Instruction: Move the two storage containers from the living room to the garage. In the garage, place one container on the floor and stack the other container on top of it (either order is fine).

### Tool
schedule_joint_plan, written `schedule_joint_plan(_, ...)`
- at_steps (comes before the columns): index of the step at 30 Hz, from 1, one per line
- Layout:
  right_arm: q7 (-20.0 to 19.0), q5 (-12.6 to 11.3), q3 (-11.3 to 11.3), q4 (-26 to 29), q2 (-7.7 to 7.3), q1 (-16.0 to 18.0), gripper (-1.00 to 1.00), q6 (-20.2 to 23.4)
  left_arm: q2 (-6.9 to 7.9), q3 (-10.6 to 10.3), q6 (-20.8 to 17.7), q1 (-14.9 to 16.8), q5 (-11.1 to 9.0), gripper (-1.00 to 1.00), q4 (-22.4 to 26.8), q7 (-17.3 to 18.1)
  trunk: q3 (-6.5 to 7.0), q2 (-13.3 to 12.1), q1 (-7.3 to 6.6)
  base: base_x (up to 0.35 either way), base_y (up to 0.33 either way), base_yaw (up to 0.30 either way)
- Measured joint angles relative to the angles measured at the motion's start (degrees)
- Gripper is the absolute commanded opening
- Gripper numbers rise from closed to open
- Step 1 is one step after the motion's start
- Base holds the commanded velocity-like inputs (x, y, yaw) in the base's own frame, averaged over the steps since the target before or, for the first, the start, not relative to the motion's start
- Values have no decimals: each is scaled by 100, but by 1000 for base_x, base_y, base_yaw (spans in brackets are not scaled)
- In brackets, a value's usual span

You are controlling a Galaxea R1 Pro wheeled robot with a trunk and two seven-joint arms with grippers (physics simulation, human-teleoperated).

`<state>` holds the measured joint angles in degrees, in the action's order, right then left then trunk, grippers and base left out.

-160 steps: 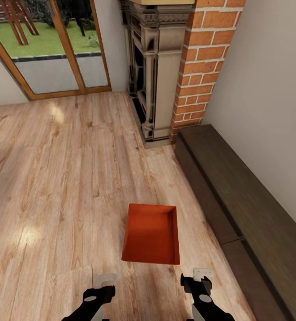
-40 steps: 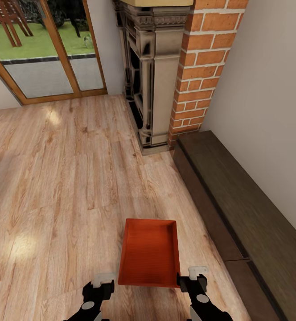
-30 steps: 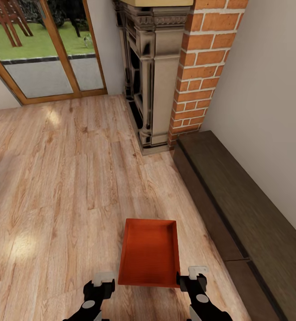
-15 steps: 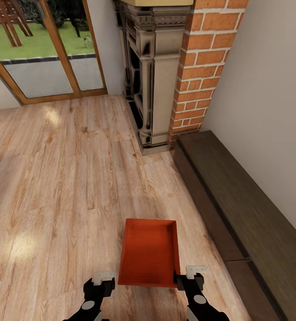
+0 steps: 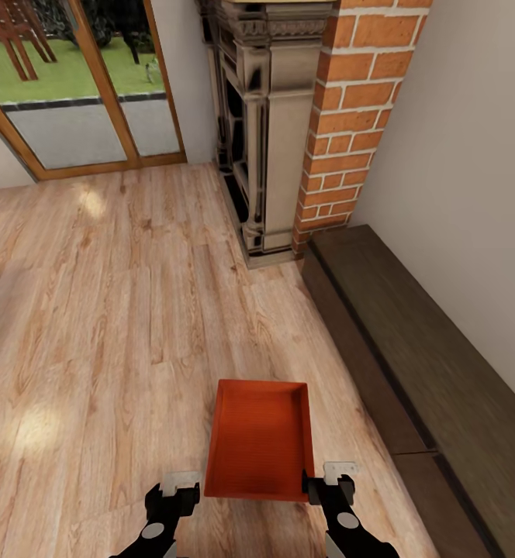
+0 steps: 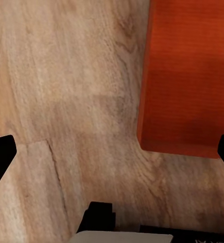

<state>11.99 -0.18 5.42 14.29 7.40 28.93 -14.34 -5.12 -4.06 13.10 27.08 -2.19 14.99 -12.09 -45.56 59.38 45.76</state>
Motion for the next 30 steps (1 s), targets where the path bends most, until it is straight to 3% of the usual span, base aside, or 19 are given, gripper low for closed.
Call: schedule_joint_plan(30,-44,5,6,-9,0,1,100,-8,-2,0,-62,-4,20,100,-85,75,-539,1204,659,0,0,0)
